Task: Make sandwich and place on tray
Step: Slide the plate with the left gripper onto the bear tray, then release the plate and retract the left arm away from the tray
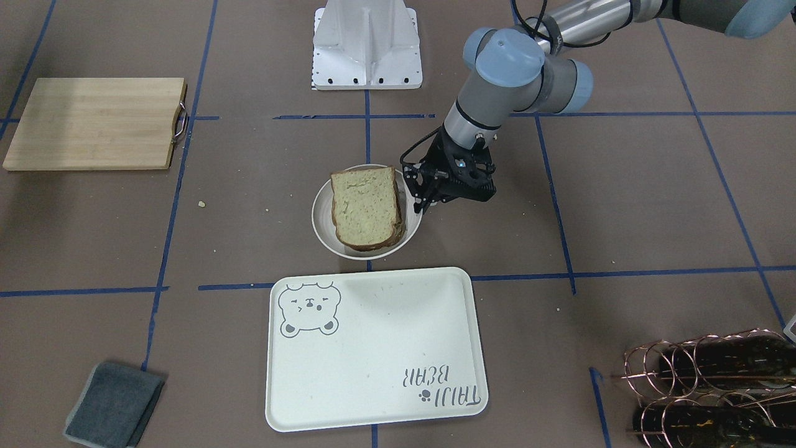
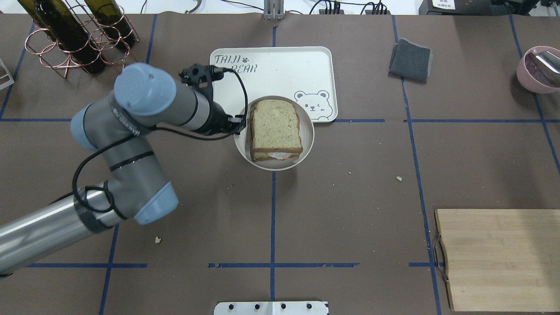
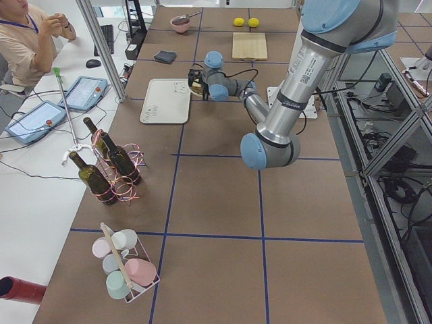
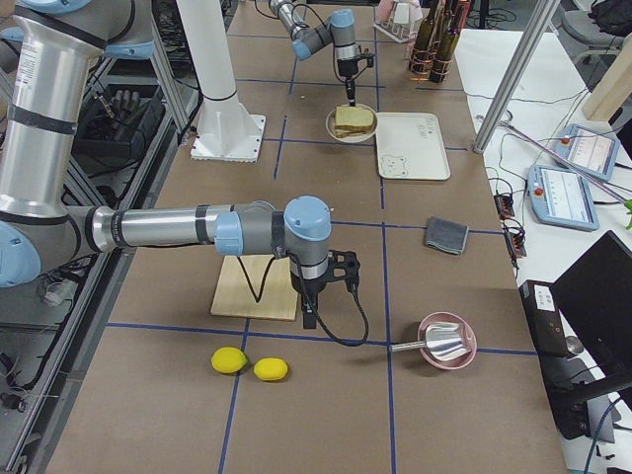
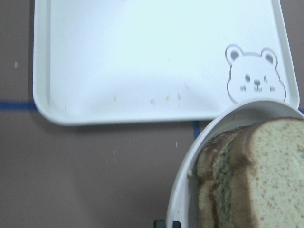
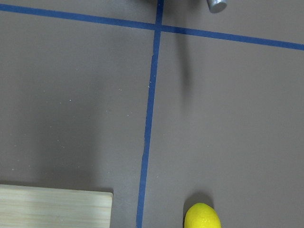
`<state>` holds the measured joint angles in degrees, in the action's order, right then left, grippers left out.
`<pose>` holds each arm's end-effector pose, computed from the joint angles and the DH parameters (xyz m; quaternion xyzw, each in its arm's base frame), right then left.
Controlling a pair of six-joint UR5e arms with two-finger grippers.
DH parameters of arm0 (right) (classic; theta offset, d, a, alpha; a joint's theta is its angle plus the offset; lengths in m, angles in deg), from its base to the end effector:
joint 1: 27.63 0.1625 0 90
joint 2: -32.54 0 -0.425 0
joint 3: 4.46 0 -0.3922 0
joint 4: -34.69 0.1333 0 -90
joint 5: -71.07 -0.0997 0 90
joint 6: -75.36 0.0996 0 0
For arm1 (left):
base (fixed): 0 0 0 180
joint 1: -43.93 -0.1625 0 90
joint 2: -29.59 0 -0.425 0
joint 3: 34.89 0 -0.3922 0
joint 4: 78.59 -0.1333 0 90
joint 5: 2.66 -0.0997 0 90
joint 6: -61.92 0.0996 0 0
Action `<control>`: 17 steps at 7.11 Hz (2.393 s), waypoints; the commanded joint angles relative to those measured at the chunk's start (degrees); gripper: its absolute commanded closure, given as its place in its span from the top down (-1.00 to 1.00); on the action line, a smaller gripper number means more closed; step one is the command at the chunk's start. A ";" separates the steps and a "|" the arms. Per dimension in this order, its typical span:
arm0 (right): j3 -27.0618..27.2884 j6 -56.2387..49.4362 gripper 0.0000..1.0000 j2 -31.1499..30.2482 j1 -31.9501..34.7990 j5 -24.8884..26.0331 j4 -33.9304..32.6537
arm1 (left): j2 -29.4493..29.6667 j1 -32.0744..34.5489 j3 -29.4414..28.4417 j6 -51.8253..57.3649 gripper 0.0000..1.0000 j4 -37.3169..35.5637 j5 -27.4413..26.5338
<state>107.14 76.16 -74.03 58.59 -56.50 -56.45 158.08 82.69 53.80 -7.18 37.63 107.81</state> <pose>0.0477 -0.3783 0.6075 0.0192 -0.3229 -0.0355 0.9456 0.4881 -0.5182 0.2108 0.1261 0.5238 -0.0377 0.8416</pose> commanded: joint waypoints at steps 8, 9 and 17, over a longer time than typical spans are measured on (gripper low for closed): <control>-0.42 -0.28 1.00 -0.30 0.35 0.04 0.00 | 16.08 5.80 -35.17 11.07 0.99 14.91 -2.46; -0.51 -0.28 1.00 -0.30 0.35 0.04 0.00 | 15.82 6.58 -32.73 11.61 1.00 14.39 -2.29; -1.04 -0.28 1.00 -0.74 0.35 -0.31 -0.09 | -31.59 32.89 29.88 57.11 1.00 -23.41 15.50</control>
<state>106.18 75.84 -74.58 58.94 -56.77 -56.53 133.79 108.08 82.42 36.79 15.03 117.10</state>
